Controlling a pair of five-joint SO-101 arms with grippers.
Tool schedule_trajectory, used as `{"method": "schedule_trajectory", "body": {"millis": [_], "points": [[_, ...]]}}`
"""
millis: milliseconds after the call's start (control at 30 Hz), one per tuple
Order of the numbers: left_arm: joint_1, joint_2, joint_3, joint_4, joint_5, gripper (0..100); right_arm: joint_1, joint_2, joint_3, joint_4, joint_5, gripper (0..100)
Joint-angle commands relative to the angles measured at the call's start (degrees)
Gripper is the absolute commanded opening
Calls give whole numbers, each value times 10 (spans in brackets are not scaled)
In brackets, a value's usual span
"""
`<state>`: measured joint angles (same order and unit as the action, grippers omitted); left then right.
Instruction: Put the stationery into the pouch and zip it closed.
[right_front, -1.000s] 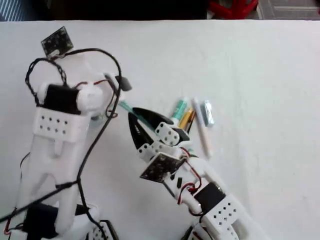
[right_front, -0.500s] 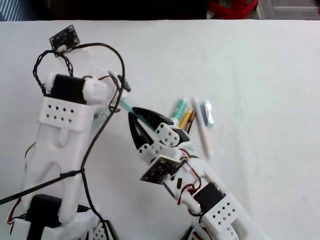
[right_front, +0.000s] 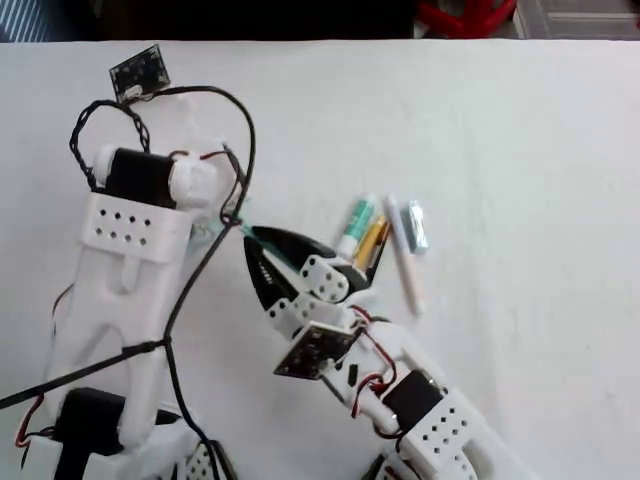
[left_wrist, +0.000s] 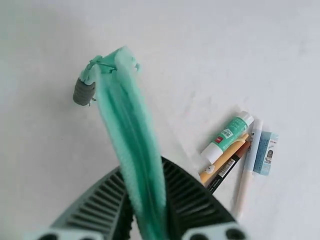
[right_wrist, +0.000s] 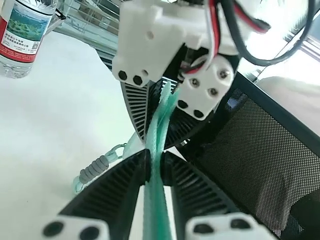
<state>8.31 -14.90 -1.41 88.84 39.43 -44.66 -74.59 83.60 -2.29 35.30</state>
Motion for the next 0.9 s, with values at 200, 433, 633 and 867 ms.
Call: {"method": "schedule_trajectory", "body": {"millis": [200,433,633,867], "points": [[-7,-4,-67,-65,-5,24,3,-230,5,123,-25,230],[-7,-4,-99,-83,-61,24,106,-263,-29,150,-87,230],[-3,-5,-99,-174,-324,24,286,-216,-33,60,-266,229],[-3,-36,-91,-178,-447,24,317,-94,-127,109,-288,221]]}}
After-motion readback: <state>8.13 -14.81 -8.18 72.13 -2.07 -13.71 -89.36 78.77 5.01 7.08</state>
